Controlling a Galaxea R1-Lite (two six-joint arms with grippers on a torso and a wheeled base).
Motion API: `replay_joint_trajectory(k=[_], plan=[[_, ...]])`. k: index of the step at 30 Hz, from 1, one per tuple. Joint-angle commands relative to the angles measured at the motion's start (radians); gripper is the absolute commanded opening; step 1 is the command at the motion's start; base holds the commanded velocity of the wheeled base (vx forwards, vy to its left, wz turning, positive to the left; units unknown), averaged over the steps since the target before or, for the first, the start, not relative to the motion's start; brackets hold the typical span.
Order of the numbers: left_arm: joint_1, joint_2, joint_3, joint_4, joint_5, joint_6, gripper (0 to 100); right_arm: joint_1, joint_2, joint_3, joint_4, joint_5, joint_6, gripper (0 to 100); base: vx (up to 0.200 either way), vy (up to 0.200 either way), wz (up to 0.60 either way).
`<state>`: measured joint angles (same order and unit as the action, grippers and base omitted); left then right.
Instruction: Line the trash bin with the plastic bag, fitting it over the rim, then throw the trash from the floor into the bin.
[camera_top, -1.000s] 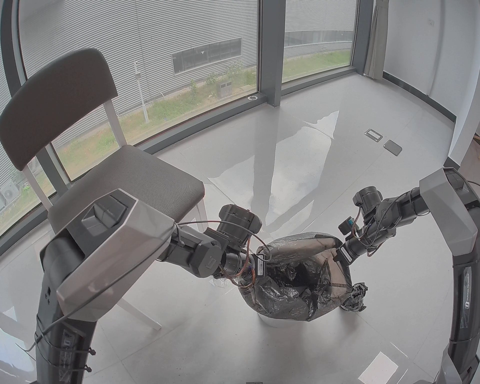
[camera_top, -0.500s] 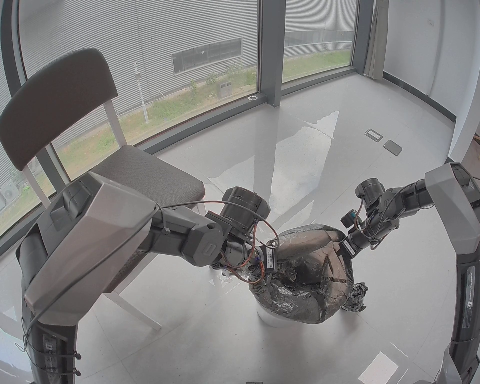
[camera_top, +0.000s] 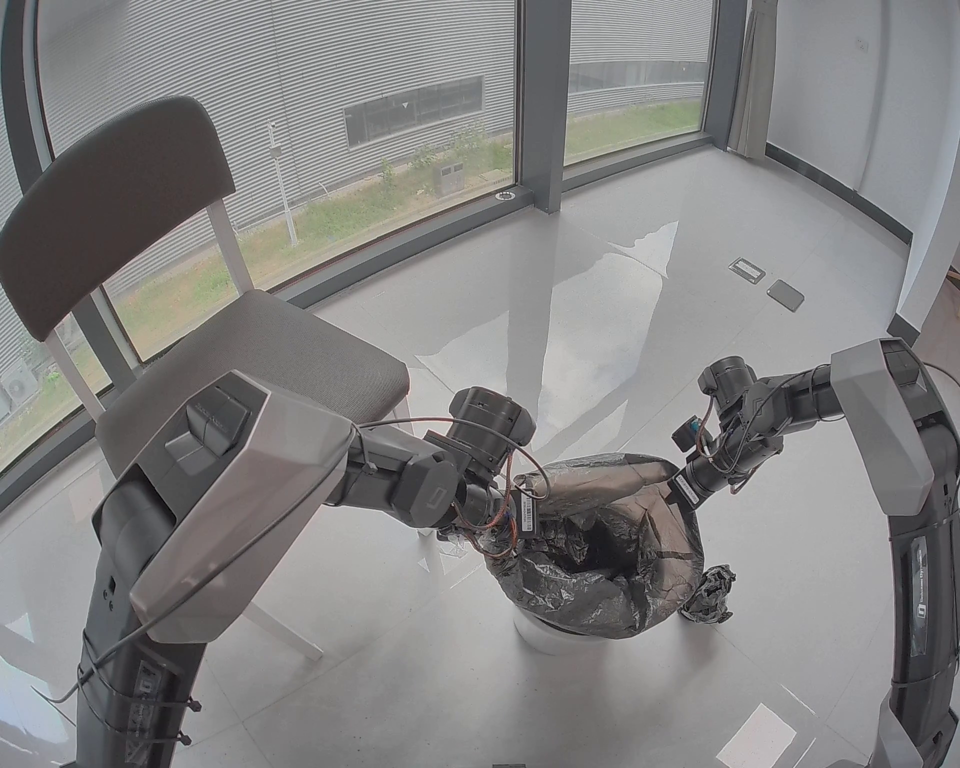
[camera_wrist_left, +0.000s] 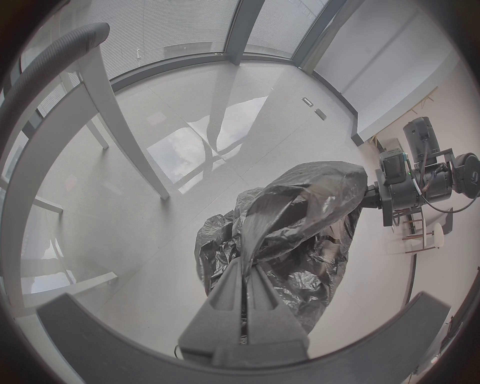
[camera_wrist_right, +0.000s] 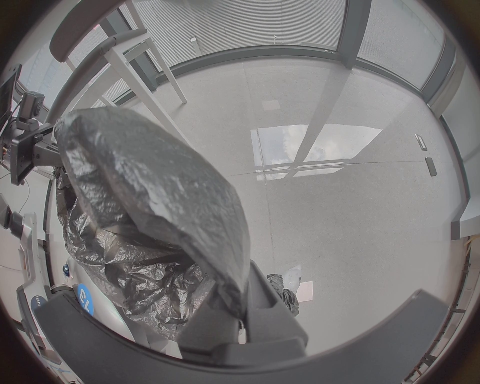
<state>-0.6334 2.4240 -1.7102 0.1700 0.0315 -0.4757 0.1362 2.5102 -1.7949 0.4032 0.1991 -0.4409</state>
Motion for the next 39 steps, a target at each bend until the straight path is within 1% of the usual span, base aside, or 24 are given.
replay_joint_trajectory(k=[1,6,11,13,18,19,21,26,27,35,39], plan=[[0.008,0.040,-0.020,-0.004,0.004,-0.003,0,0.002,0.065,-0.069,0.026,-0.003,0.004,100,0.000,0.000,0.00],[0.006,0.066,-0.062,-0.014,0.005,-0.011,0,-0.004,0.059,-0.072,0.017,-0.007,0.031,100,0.000,0.000,0.00],[0.008,0.079,-0.103,-0.015,0.008,-0.049,0,-0.026,0.013,-0.069,0.017,-0.001,0.037,100,0.000,0.000,0.00],[0.008,0.079,-0.103,-0.015,0.008,-0.050,0,-0.027,0.002,-0.067,0.017,0.000,0.037,100,0.000,0.000,0.00],[0.029,0.109,-0.135,-0.040,0.010,-0.049,0,-0.032,-0.088,-0.006,0.017,0.008,0.036,100,0.000,0.000,0.00],[0.041,0.127,-0.149,-0.041,0.015,-0.046,0,-0.030,-0.123,0.031,0.014,0.014,0.030,100,0.000,0.000,0.00],[0.055,0.147,-0.166,-0.041,0.027,-0.044,0,-0.023,-0.165,0.083,0.000,0.034,0.022,100,0.000,0.000,0.00],[0.066,0.162,-0.183,-0.037,0.038,-0.046,0,0.000,-0.217,0.150,-0.040,0.039,-0.001,100,0.000,0.000,0.00],[0.066,0.159,-0.181,-0.037,0.038,-0.046,100,0.006,-0.220,0.158,-0.040,0.039,-0.002,100,0.000,0.000,0.00],[0.061,0.132,-0.166,-0.029,0.077,-0.043,100,0.091,-0.231,0.227,-0.064,0.036,-0.007,100,0.000,0.000,0.00],[0.064,0.084,-0.108,-0.035,0.122,-0.034,100,0.155,-0.222,0.278,-0.119,0.029,-0.006,100,0.000,0.000,0.00]])
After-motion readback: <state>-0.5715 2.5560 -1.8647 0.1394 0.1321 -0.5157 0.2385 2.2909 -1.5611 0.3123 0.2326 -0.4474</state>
